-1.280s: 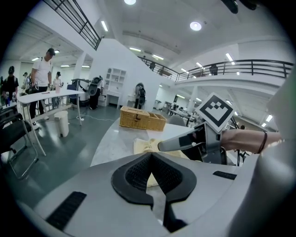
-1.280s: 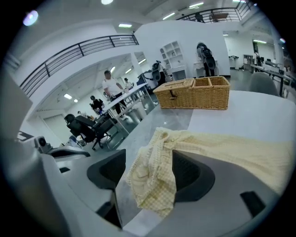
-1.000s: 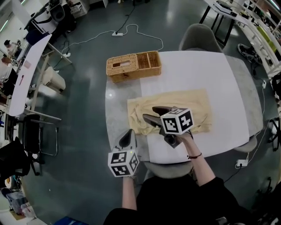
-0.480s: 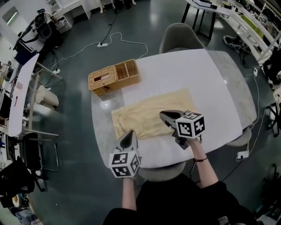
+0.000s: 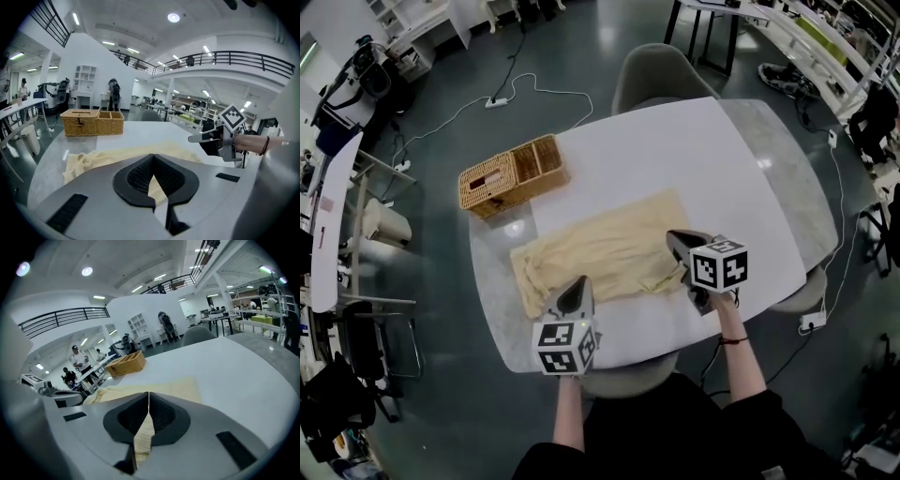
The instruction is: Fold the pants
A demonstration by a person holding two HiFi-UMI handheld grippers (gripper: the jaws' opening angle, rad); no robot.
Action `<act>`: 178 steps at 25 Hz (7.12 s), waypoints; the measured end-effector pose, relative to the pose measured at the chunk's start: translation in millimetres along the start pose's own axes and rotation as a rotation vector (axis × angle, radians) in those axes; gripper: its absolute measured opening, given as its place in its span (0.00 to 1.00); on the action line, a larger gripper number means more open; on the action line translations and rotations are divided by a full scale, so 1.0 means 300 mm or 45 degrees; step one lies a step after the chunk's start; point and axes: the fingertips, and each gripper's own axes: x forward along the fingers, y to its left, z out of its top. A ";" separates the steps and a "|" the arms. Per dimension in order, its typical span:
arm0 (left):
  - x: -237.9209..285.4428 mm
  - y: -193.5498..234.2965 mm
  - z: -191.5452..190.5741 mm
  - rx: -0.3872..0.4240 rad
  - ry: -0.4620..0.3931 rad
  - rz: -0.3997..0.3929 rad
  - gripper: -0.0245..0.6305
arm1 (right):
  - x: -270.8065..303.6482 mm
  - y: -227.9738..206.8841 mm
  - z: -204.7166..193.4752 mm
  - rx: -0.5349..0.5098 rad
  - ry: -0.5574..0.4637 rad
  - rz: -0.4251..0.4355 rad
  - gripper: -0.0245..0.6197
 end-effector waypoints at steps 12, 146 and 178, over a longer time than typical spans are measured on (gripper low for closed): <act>0.144 -0.086 -0.030 0.014 0.066 -0.051 0.05 | 0.058 -0.252 -0.075 0.133 0.077 -0.149 0.33; -0.474 0.674 -0.183 -0.175 -0.045 0.135 0.05 | 0.668 1.083 -0.171 -0.197 0.339 0.080 0.18; -0.555 0.482 -0.006 -0.085 -0.195 0.226 0.05 | 0.183 1.022 0.028 -0.209 -0.127 0.500 0.10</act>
